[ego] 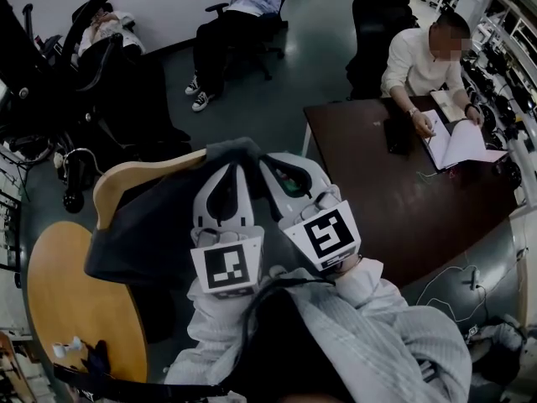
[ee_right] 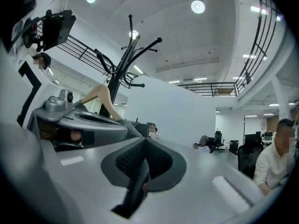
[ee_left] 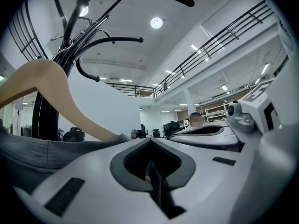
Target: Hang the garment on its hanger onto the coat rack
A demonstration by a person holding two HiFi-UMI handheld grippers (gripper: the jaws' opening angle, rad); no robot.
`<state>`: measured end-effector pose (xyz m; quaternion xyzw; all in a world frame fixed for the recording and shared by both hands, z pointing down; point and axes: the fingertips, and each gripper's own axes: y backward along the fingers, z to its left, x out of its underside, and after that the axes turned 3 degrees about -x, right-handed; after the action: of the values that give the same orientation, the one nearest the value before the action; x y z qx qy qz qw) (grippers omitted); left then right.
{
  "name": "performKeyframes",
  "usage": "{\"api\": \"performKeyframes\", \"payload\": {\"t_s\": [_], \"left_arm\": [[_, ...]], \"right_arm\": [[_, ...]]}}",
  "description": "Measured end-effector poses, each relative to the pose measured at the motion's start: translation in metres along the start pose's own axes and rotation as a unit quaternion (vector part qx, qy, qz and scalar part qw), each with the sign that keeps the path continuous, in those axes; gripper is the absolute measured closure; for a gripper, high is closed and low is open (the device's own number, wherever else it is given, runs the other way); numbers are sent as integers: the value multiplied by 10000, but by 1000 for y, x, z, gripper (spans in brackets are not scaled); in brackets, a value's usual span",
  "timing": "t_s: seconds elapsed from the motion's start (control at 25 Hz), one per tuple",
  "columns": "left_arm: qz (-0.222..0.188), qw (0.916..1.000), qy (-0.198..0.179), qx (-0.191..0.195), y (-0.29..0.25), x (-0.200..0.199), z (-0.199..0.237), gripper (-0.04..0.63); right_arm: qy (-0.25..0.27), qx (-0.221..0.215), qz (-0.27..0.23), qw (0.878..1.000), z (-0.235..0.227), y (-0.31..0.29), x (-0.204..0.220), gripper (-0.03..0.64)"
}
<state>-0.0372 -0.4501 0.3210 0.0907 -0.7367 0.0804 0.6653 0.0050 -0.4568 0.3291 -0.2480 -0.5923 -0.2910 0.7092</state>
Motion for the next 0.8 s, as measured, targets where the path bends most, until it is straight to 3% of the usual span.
{"api": "performKeyframes", "payload": {"t_s": [0.8], "left_arm": [[48,9998,-109,-134,-8,4,1,591]], "right_arm": [[-2,-126,-89,9999,-6,-8,0,617]]}}
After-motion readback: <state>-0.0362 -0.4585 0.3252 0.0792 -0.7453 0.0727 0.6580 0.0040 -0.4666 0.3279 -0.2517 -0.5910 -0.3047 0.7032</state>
